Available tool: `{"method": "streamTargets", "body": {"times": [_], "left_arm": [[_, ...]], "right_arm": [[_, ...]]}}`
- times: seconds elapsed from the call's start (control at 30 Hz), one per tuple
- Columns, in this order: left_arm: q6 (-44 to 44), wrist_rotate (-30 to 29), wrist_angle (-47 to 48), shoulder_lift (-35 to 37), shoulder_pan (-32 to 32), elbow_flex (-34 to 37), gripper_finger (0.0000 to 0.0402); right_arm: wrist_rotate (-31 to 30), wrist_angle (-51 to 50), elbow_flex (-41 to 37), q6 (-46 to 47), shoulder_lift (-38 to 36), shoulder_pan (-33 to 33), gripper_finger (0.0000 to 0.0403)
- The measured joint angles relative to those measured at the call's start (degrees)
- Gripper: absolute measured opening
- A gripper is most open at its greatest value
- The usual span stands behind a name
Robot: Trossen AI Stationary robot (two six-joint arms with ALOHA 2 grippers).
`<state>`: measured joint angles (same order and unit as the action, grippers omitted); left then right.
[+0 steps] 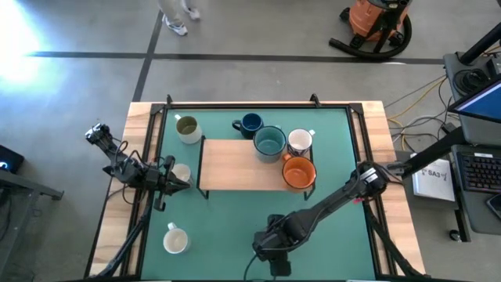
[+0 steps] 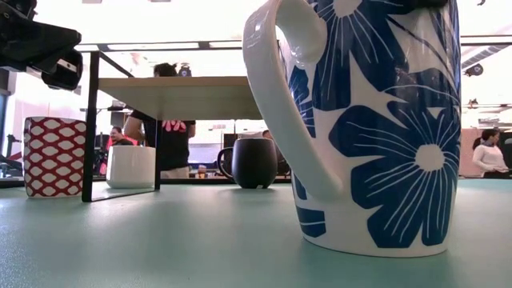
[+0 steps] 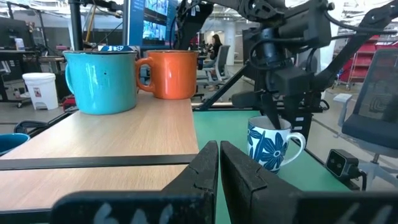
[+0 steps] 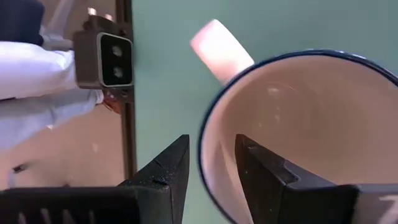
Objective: Place coffee mugs
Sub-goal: Put the white blue mug on the shelf
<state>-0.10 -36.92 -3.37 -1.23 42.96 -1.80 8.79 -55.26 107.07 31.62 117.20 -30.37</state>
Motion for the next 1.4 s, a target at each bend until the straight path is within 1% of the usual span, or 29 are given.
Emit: {"method": "streamTargets", "body": {"times": [0.1, 0.27, 0.33, 0.47, 0.53, 0.63, 0.73, 0.9, 1.17, 1.3, 1.4], "left_arm": [[0.0, 0.0, 0.1, 0.0, 0.0, 0.0, 0.0000], [0.0, 0.0, 0.1, 0.0, 0.0, 0.0, 0.0000], [0.0, 0.0, 0.1, 0.0, 0.0, 0.0, 0.0000], [0.0, 0.0, 0.1, 0.0, 0.0, 0.0, 0.0000], [0.0, 0.0, 0.1, 0.0, 0.0, 0.0, 0.0000], [0.0, 0.0, 0.0, 0.0, 0.0, 0.0, 0.0000], [0.0, 0.0, 0.0, 0.0, 0.0, 0.0, 0.0000], [0.0, 0.0, 0.0, 0.0, 0.0, 0.0, 0.0000], [0.0, 0.0, 0.0, 0.0, 0.0, 0.0, 0.0000], [0.0, 0.0, 0.0, 0.0, 0.0, 0.0, 0.0000], [0.0, 0.0, 0.1, 0.0, 0.0, 0.0, 0.0000]], "right_arm": [[-0.3, -0.3, -0.1, -1.5, 0.2, 0.0, 0.0093], [-1.6, -0.7, -0.1, -4.8, 0.1, 0.0, 0.0032], [-2.2, -1.8, 0.1, -6.7, -0.2, 0.1, 0.0019], [-1.7, -6.2, 2.6, -10.2, -0.2, 0.4, 0.0016], [-0.7, -10.6, 5.0, -11.9, -0.1, 0.7, 0.0015], [-0.9, -14.4, 9.5, -15.3, -0.1, 1.1, 0.0015], [-2.6, -19.2, 12.3, -19.7, -0.2, 1.3, 0.0014], [-7.0, -25.2, 17.5, -29.6, -0.2, 1.1, 0.0014], [-7.9, -31.5, 27.2, -42.0, -0.2, 1.2, 0.0013], [-10.1, -32.7, 27.5, -49.3, -1.7, 1.3, 0.0013], [-10.7, -34.8, 27.5, -52.7, -2.6, 2.0, 0.0013]]}}
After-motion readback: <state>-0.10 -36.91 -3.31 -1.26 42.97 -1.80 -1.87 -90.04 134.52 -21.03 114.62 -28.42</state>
